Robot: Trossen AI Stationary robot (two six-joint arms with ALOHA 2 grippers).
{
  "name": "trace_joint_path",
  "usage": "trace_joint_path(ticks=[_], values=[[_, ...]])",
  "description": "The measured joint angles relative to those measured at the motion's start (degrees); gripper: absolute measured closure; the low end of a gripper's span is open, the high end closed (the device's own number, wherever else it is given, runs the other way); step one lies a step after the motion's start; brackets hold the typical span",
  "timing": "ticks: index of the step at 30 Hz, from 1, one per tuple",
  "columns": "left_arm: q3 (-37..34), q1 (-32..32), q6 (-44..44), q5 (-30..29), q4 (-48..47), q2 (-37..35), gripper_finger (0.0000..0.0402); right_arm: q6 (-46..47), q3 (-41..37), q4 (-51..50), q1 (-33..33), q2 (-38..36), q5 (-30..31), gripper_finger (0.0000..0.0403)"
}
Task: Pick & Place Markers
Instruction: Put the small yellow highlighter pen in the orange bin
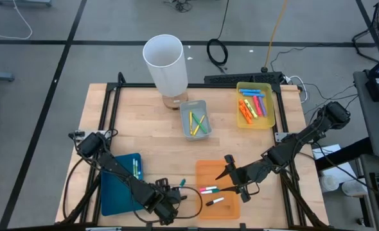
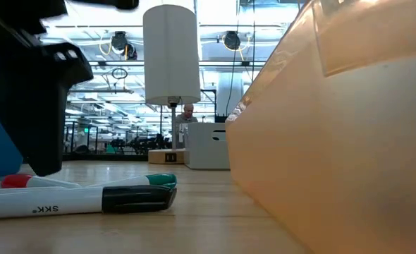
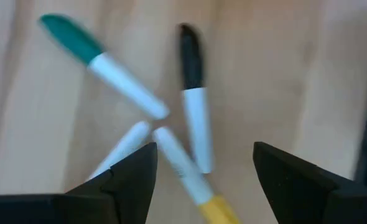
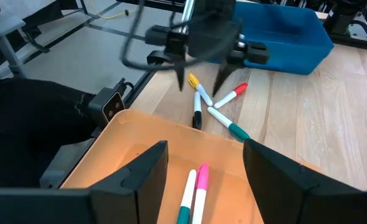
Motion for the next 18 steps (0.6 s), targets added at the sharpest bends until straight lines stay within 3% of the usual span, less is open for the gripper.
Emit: trace_joint_path(ticks=[8, 18], values=[[0.0, -1.4, -0.5, -3.0, 2.7, 0.2, 0.0131, 0.0, 0.0, 0.0, 0.0, 0.0, 0.1, 0.0207], [0.0, -1.1, -0.2, -1.8, 3.9, 2.9, 0.0131, 0.0, -0.1, 0.5, 0.0, 0.0, 0.2, 0.0207]])
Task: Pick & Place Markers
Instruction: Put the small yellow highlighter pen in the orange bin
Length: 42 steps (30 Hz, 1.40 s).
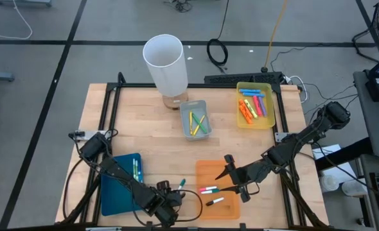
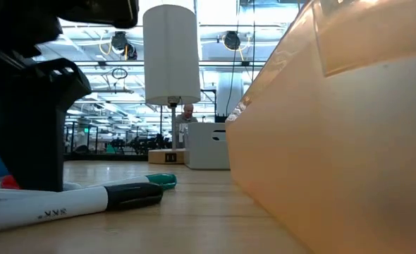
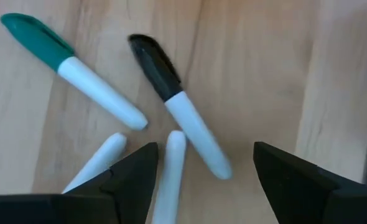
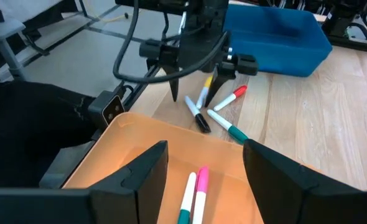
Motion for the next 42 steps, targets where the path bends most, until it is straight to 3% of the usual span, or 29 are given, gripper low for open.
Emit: trace_joint_path(ticks=[11, 18, 26, 34, 42], values=[[0.1, 0.3, -1.3, -0.2, -5.2, 0.4, 0.0131, 0.0, -1.9, 3.2, -0.6, 0.0, 0.0, 0.0206], [0.1, 0.7, 3.7, -0.4, -6.3, 0.3, 0.0131, 0.0, -1.9, 3.3, -0.6, 0.0, 0.0, 0.0206], [0.4, 1.5, 4.5, 6.1, -7.2, -0.1, 0.0131, 0.4, -1.9, 3.3, -0.6, 0.0, 0.0, 0.0206], [6.7, 0.7, 2.4, 4.9, -24.0, -0.1, 0.0131, 0.4, -1.9, 3.3, -0.6, 0.0, 0.0, 0.0206], [4.3, -0.7, -2.5, 9.1, -22.5, -0.1, 0.0131, 0.5, -1.9, 3.3, -0.6, 0.0, 0.0, 0.0206]])
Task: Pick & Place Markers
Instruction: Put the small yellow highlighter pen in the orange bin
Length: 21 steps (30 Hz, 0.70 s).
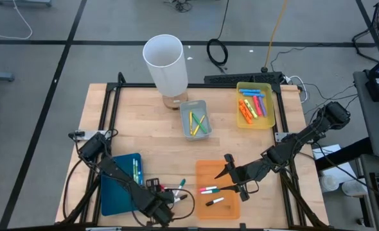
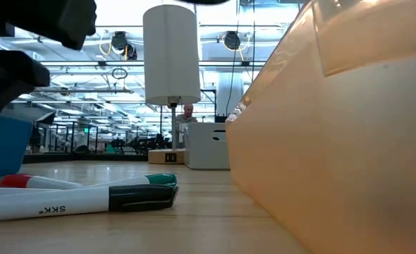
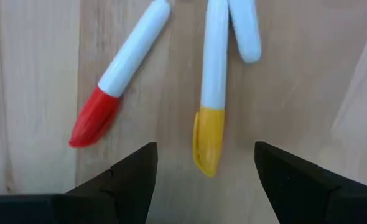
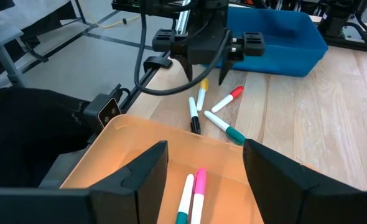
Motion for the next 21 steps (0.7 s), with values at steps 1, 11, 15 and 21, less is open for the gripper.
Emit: trace_joint_path(ticks=[1, 11, 15, 21], values=[[-0.1, -0.2, -0.1, 0.0, 0.2, 0.0, 0.0131, 0.0, 0.0, 0.0, 0.0, 0.0, 0.0, 0.0206], [-0.2, -1.5, 0.5, -6.4, 2.7, 0.3, 0.0131, 0.0, 0.0, 0.0, 0.0, 0.0, 0.0, 0.0206], [-2.4, -1.3, 0.4, -4.6, 5.5, 0.3, 0.0131, 0.9, 0.0, 0.1, 0.0, 0.0, 0.0, 0.0206], [-6.3, -1.1, -0.4, -1.8, 9.9, 0.1, 0.0131, 0.9, 0.0, 0.3, 0.0, 0.0, 0.0, 0.0206]])
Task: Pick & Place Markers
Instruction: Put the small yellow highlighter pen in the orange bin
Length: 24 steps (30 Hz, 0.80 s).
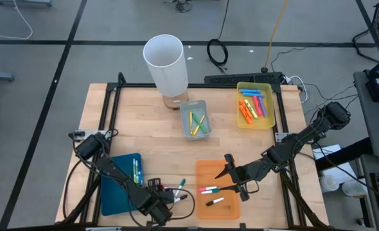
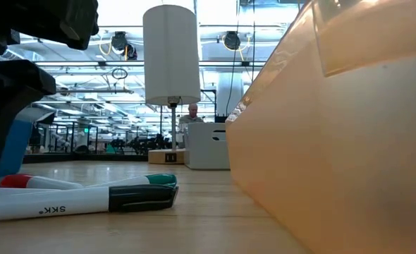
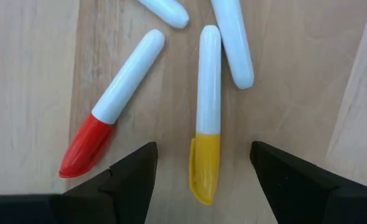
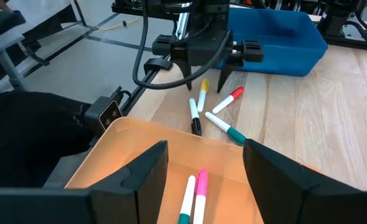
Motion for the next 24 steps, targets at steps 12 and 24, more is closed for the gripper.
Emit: trace_joint_path(ticks=[12, 24], values=[[-0.4, 0.0, -2.4, 0.9, 0.2, 0.1, 0.0298, -0.2, 0.0, 0.2, 0.0, 0.0, 0.0, 0.0206], [-0.1, -1.6, -0.8, -5.8, -2.3, -4.3, 0.0366, 0.0, 0.0, 0.1, 0.0, 0.0, 0.0, 0.0206]])
